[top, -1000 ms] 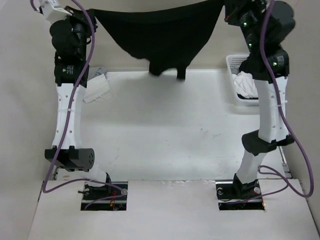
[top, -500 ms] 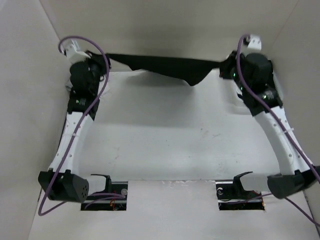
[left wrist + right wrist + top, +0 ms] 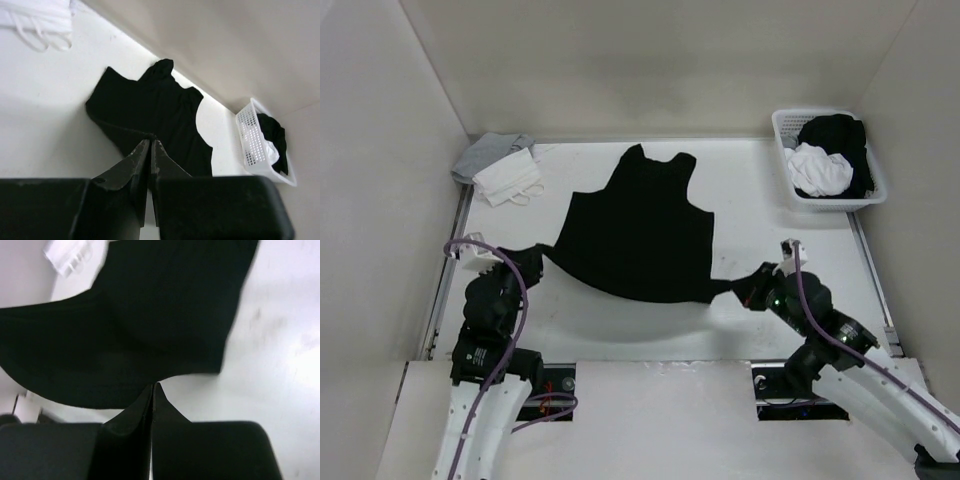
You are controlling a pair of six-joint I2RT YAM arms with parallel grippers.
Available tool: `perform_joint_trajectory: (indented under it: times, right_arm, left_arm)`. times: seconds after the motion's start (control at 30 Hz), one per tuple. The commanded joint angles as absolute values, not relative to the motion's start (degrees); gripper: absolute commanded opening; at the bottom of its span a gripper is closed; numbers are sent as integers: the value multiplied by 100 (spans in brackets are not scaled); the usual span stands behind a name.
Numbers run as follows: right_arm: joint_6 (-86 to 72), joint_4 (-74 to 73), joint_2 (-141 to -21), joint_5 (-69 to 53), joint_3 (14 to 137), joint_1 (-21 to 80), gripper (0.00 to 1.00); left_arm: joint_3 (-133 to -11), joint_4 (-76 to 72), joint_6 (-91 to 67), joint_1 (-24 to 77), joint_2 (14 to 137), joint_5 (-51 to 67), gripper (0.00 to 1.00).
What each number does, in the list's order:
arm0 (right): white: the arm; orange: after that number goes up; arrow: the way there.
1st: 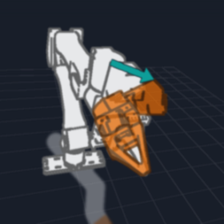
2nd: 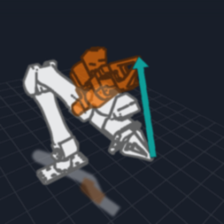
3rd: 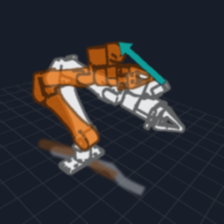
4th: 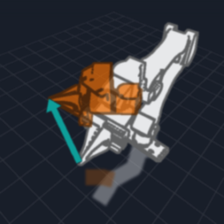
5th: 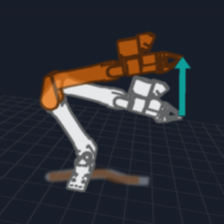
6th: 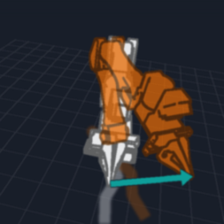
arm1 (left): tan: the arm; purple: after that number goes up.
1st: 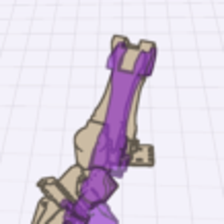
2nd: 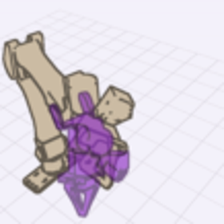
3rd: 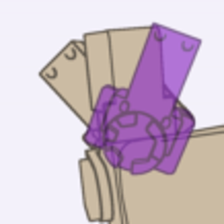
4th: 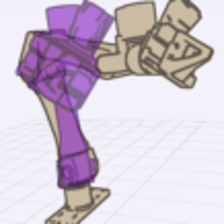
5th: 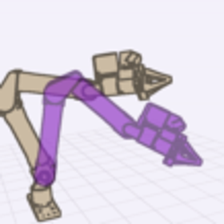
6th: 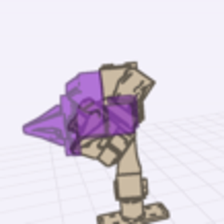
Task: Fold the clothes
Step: Flatten the tank top out, then fold the tank top
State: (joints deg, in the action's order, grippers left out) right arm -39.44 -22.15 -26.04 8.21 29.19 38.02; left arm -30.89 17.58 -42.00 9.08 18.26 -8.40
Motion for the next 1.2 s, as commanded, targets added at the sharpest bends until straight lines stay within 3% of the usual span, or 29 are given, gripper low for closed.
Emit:
perform_joint_trajectory:
  times: [0.0, 0.27, 0.43, 0.57, 0.83, 1.17]
  right_arm:
    - [-5297, -2767, -2216, 993, 2444, 4326, 0]
    - [-6652, -3805, -1942, 1923, 2206, 6321, 0]
    - [-6558, -3701, -2758, 2714, 2784, 6843, 0]
    - [-5461, -3087, -3461, 2655, 3330, 5844, 0]
    - [-4114, -1338, -4410, 987, 3726, 3242, 0]
    - [-3920, 535, -7353, -176, 5341, 1359, 0]
  left_arm:
    - [-2769, 3066, -4700, 1128, 1451, -870, 4]
    - [-3102, 4314, -5915, 1754, 827, -1186, 3]
    - [-3182, 3993, -5653, 1560, 1114, -1432, 3]
    - [-3199, 2737, -5406, 1472, 2098, -1529, 3]
    - [-3612, 802, -5344, 1068, 3882, -1608, 2]
    - [-5280, -1449, -5274, 795, 7582, -1758, 2]
